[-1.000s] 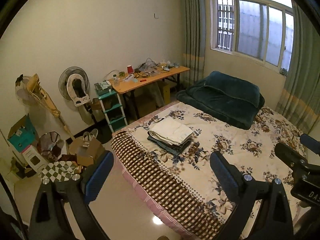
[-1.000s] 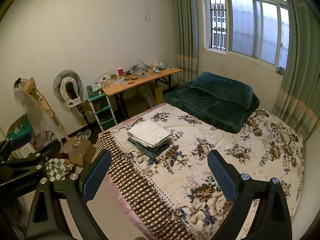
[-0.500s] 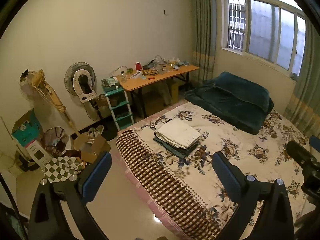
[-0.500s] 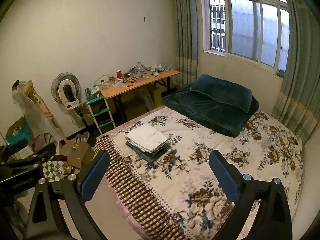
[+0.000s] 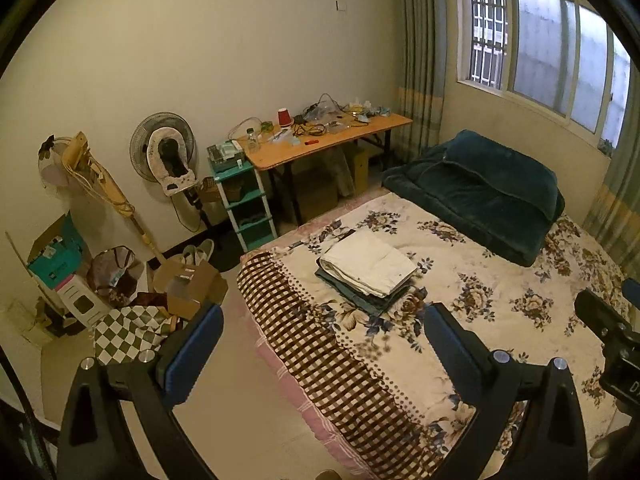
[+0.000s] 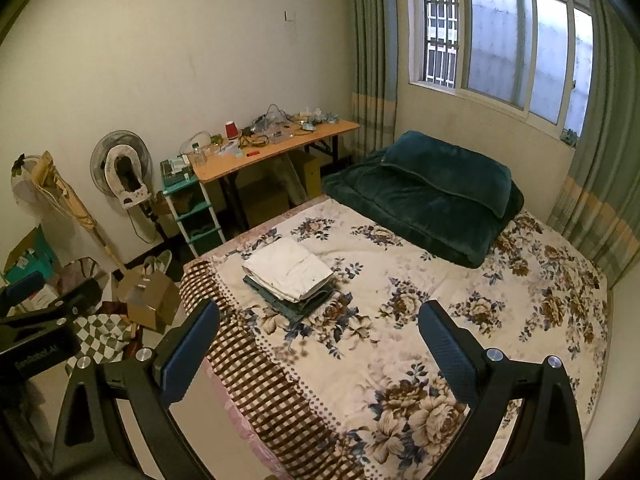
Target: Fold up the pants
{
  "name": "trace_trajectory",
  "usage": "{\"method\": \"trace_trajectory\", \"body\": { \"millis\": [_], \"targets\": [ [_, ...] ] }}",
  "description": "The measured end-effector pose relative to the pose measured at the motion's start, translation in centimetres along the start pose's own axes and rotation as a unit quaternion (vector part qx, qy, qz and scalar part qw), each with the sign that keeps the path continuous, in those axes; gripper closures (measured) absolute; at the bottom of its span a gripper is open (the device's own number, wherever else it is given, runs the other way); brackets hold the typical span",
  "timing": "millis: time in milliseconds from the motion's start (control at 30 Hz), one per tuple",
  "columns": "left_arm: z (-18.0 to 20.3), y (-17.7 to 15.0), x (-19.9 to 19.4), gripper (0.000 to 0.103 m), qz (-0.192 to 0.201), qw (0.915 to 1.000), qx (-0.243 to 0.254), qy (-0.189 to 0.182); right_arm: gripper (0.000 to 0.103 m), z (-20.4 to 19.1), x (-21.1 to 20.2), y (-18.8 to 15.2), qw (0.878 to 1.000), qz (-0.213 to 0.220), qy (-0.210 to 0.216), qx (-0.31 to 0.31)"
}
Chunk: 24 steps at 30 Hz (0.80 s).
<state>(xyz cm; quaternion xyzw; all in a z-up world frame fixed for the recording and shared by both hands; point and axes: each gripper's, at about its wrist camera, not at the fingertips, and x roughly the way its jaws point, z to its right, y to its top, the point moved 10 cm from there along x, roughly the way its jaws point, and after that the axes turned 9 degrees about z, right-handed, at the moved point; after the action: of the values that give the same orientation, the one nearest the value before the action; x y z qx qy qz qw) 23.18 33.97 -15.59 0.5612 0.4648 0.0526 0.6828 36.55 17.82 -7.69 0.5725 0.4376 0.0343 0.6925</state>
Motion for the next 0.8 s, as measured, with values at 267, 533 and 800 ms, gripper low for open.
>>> {"method": "trace_trajectory", "body": {
  "millis": [267, 533, 800],
  "targets": [
    [0.8, 0.1, 0.8, 0.000, -0.008, 0.9999, 0.007, -0.010, 0.002, 1.0, 2.6, -0.6, 1.000, -0.011, -0.006, 0.008],
    [0.7, 0.9, 0.7, 0.000, 0.002, 0.9998, 0.015, -0.014, 0.001, 1.4, 2.9, -1.6, 1.000, -0.010, -0.013, 0.023],
    [0.9, 2.0, 0.8, 0.000, 0.016, 0.9995, 0.017, -0.019, 0.001, 1.2, 2.6, -1.9, 1.000, -0.005, -0.015, 0.023]
  ]
}}
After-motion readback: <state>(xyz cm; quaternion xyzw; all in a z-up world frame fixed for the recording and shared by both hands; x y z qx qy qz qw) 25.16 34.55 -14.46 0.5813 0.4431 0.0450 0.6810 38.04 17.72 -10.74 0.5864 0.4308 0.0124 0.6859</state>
